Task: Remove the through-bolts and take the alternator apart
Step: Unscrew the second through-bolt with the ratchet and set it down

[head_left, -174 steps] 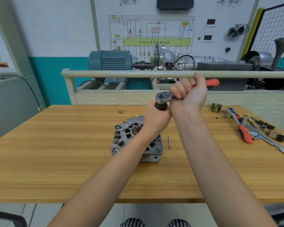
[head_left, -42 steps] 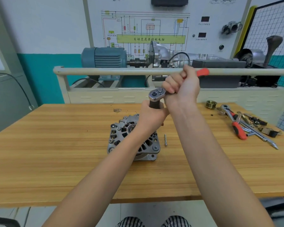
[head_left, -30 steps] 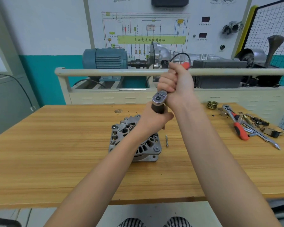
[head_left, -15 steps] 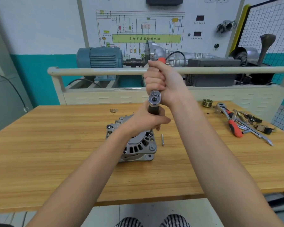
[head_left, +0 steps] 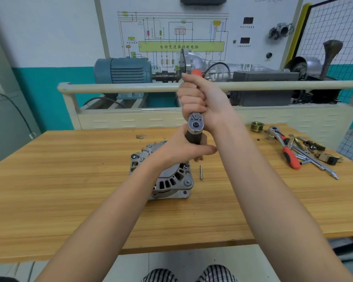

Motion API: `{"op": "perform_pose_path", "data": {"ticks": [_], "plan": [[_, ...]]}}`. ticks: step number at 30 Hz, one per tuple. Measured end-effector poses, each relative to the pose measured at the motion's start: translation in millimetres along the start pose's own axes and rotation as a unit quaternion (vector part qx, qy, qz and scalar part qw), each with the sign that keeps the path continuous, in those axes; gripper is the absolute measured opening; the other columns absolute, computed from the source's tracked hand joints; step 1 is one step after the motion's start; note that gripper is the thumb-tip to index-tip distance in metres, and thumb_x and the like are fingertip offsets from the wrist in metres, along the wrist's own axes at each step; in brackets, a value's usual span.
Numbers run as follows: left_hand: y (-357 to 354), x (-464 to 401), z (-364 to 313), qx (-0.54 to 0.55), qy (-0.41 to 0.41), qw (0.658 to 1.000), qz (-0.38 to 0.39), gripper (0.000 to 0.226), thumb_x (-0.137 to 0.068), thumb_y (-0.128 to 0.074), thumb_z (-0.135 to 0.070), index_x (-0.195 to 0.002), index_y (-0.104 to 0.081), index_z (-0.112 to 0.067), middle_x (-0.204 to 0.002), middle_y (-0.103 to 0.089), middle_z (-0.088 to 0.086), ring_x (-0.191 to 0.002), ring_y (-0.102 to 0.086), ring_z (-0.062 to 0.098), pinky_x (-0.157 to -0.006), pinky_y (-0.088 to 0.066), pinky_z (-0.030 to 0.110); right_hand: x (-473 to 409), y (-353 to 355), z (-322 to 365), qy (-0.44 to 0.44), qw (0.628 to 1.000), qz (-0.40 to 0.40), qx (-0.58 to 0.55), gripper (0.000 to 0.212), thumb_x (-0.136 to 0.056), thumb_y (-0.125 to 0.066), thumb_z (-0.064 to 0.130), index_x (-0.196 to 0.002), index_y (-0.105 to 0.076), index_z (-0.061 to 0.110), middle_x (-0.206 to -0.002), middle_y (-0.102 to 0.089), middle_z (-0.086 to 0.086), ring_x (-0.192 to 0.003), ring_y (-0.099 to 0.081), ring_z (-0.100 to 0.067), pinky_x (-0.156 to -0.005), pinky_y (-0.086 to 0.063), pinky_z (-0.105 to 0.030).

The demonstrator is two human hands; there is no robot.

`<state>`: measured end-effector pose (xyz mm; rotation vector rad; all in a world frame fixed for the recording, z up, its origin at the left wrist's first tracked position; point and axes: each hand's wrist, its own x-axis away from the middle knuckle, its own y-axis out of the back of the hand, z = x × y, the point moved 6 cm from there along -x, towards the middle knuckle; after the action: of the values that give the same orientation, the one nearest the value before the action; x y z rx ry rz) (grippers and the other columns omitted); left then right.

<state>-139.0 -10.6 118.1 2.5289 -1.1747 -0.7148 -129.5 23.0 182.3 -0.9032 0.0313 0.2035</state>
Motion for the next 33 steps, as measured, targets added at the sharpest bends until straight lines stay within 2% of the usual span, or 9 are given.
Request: {"op": "perform_pose_path", "data": {"ticks": [3,9,12,16,18,21,25,27,33], "plan": [[0,1,-1,-0.007,0.008,0.999,-0.04,0.034,-0.077,-0.065,0.001,-0.05,-0.046,-0.007,-0.041,-0.046,-0.005,-0.039,-0.045,0.007,-0.048,-0.043,0.017,-2,-1,-1,0.016,0.999,-0.011,-0.026,0.051,-0.101,-0.039,0.023,-0.05,-0.035,0.015,-0.037,-0.018,0.01,-0.025,-0.014,-0.003,-0.023,-0.014,-0.013],[13,-8,2,0.059,0.029,0.967,-0.246,0.018,-0.078,-0.048,0.011,-0.065,-0.051,-0.001,-0.047,-0.041,0.007,-0.043,-0.036,0.019,-0.042,-0.035,0.023,17,24,17,0.338,0.92,-0.148,-0.134,0.041,-0.1,-0.042,0.019,-0.061,-0.031,0.018,-0.039,-0.02,0.009,-0.029,-0.016,-0.005,-0.029,-0.016,-0.017],[10,-6,2,0.033,0.018,0.974,-0.224,0.024,-0.077,-0.057,0.006,-0.057,-0.048,-0.005,-0.046,-0.043,0.005,-0.039,-0.04,0.013,-0.041,-0.036,0.019,12,21,18,0.254,0.954,-0.114,-0.113,0.042,-0.099,-0.042,0.019,-0.059,-0.032,0.018,-0.037,-0.021,0.008,-0.027,-0.017,-0.005,-0.027,-0.015,-0.017],[-1,-1,3,0.018,0.005,0.999,-0.036,0.04,-0.075,-0.069,-0.005,-0.045,-0.045,-0.016,-0.042,-0.044,-0.002,-0.042,-0.046,0.009,-0.056,-0.046,0.026,1,4,6,0.027,0.999,-0.017,-0.002,0.041,-0.1,-0.038,0.022,-0.06,-0.029,0.018,-0.037,-0.021,0.008,-0.026,-0.014,-0.004,-0.025,-0.013,-0.012],[-2,-2,4,-0.003,0.017,1.0,-0.008,0.039,-0.075,-0.07,-0.006,-0.047,-0.045,-0.014,-0.042,-0.044,-0.004,-0.043,-0.047,0.01,-0.057,-0.045,0.026,-2,0,1,-0.021,0.999,0.001,0.026,0.039,-0.101,-0.037,0.024,-0.063,-0.027,0.019,-0.036,-0.022,0.008,-0.032,-0.009,-0.002,-0.025,-0.014,-0.014],[1,-4,3,-0.02,0.026,0.996,-0.081,0.033,-0.077,-0.064,0.0,-0.051,-0.044,-0.007,-0.045,-0.046,0.001,-0.038,-0.044,0.008,-0.045,-0.04,0.016,-3,2,3,0.014,0.999,-0.017,-0.031,0.045,-0.1,-0.041,0.021,-0.056,-0.03,0.017,-0.034,-0.026,0.007,-0.025,-0.015,-0.002,-0.024,-0.014,-0.011],[9,-5,6,0.066,0.044,0.966,-0.245,0.028,-0.079,-0.055,0.005,-0.057,-0.044,-0.006,-0.047,-0.042,0.004,-0.036,-0.039,0.011,-0.035,-0.033,0.015,8,23,18,0.26,0.948,-0.131,-0.125,0.044,-0.099,-0.044,0.017,-0.057,-0.03,0.018,-0.038,-0.021,0.009,-0.027,-0.017,-0.005,-0.027,-0.016,-0.016],[10,-6,7,0.083,0.043,0.96,-0.264,0.023,-0.079,-0.054,0.006,-0.061,-0.047,-0.006,-0.05,-0.042,0.005,-0.04,-0.038,0.014,-0.036,-0.035,0.017,14,25,20,0.31,0.931,-0.151,-0.122,0.042,-0.099,-0.043,0.018,-0.059,-0.029,0.018,-0.039,-0.019,0.009,-0.029,-0.015,-0.006,-0.028,-0.016,-0.017],[6,-3,0,-0.003,-0.014,0.997,-0.071,0.032,-0.075,-0.066,0.003,-0.05,-0.048,-0.005,-0.043,-0.048,-0.003,-0.041,-0.045,0.006,-0.05,-0.044,0.018,-1,4,5,0.047,0.998,-0.033,-0.024,0.047,-0.1,-0.039,0.02,-0.054,-0.031,0.017,-0.039,-0.018,0.01,-0.027,-0.014,-0.003,-0.026,-0.014,-0.013]]}}
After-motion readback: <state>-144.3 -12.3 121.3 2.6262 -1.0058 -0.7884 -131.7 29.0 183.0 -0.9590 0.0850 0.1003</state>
